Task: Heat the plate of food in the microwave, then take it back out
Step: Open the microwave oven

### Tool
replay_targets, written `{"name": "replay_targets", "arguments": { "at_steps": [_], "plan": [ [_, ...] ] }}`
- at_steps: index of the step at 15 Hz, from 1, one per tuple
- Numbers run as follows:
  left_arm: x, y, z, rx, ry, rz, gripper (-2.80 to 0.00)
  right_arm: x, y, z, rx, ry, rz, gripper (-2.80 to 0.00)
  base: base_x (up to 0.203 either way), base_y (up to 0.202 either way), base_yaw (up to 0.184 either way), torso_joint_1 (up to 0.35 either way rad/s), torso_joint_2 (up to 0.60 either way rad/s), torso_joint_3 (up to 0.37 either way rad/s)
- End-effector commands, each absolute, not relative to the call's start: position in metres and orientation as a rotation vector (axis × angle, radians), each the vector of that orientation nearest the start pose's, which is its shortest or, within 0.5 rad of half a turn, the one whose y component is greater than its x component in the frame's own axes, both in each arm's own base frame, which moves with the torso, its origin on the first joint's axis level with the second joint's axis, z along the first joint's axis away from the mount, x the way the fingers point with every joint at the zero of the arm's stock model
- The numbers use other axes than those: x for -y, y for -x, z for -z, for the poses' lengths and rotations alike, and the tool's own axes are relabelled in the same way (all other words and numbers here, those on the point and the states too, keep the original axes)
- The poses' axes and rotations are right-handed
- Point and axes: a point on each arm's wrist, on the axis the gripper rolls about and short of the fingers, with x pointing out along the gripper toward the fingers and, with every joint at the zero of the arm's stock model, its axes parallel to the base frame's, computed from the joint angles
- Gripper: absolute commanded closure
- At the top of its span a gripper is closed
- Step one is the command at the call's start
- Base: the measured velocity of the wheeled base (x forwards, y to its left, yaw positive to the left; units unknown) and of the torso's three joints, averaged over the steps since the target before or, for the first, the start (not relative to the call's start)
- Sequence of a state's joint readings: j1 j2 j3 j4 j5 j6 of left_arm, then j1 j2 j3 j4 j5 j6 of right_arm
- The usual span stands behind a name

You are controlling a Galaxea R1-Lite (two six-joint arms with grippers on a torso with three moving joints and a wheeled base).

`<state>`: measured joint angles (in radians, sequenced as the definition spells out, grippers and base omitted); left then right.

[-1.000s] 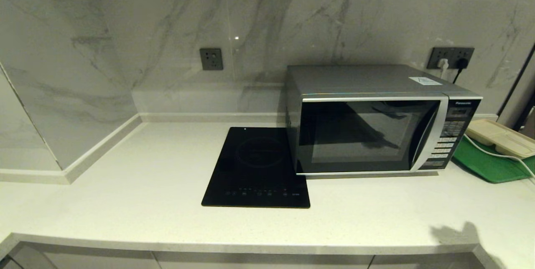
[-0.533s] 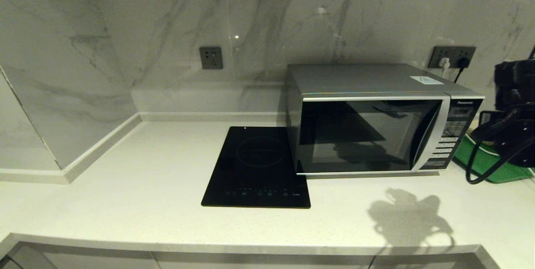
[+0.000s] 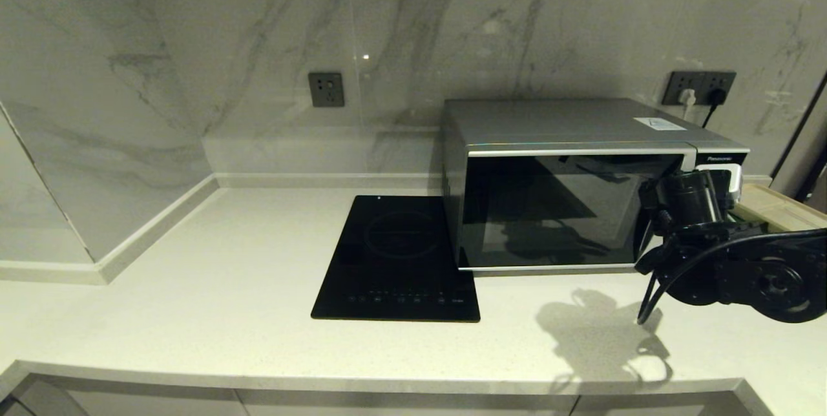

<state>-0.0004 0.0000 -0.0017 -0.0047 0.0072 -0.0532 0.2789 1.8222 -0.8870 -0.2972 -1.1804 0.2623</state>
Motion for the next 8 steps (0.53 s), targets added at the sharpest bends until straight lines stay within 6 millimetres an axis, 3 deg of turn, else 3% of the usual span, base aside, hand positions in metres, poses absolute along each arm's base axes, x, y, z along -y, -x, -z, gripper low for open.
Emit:
{"name": "replay_targets", "arguments": {
  "at_steps": [1, 5, 8],
  "plan": [
    [0.000, 0.023, -0.076, 0.006, 0.054, -0.008, 0.00, -0.072, -0.313, -0.122, -0.394, 0.209, 0.920, -2.80, 0.000, 0.000, 0.000, 0.000, 0.00, 0.000],
    [0.000, 0.023, -0.077, 0.008, 0.054, -0.007, 0.00, -0.085, -0.318, -0.114, -0.396, 0.213, 0.891, -2.80, 0.000, 0.000, 0.000, 0.000, 0.00, 0.000],
    [0.000, 0.023, -0.076, 0.007, 0.054, -0.008, 0.00, -0.097, -0.339, -0.110, -0.364, 0.188, 0.898, -2.80, 0.000, 0.000, 0.000, 0.000, 0.00, 0.000]
  ]
}}
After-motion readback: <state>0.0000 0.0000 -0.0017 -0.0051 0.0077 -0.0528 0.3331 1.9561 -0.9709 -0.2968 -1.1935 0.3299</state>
